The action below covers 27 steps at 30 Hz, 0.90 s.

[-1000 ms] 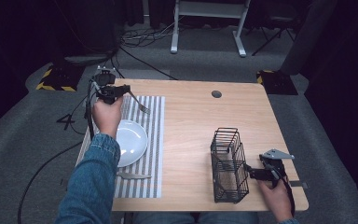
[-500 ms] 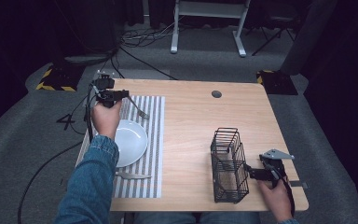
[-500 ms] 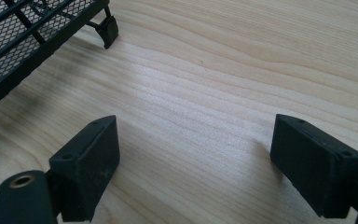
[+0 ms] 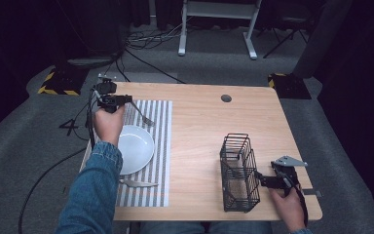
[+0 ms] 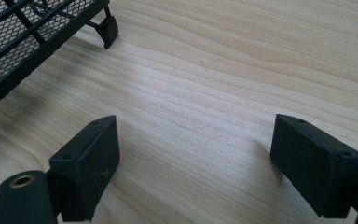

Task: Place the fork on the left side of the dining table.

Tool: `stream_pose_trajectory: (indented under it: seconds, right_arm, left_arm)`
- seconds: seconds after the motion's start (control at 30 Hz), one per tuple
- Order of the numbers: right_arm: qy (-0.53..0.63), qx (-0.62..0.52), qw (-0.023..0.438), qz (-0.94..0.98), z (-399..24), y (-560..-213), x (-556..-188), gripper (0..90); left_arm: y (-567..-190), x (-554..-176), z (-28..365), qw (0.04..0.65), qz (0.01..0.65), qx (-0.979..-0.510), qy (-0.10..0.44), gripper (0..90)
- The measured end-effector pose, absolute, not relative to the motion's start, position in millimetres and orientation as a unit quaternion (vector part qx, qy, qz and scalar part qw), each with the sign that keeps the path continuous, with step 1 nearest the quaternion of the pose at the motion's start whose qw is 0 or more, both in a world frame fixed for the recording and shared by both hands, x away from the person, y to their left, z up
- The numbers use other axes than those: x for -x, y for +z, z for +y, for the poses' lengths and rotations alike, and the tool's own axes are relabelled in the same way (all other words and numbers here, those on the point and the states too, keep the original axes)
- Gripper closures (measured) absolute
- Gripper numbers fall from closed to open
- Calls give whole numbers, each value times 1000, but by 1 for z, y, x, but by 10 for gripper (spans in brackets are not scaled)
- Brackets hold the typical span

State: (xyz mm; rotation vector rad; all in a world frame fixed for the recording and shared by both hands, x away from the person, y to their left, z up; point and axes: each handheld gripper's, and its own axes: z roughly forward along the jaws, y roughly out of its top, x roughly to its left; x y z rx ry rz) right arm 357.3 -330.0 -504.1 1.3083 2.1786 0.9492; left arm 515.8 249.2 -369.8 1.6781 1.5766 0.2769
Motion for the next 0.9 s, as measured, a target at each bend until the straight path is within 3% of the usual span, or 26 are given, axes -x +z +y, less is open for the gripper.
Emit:
stream_pose_trajectory:
  seconds: [0.43, 0.9]
  right_arm:
    - [342, -473, 213, 784, -330, -504, -357, 156]
    - [341, -474, 214, 783, -329, -504, -357, 157]
  left_arm:
    - [-386, -521, 259, 361, 620, -679, 155, 550]
    - [-407, -526, 281, 332, 633, -682, 153, 504]
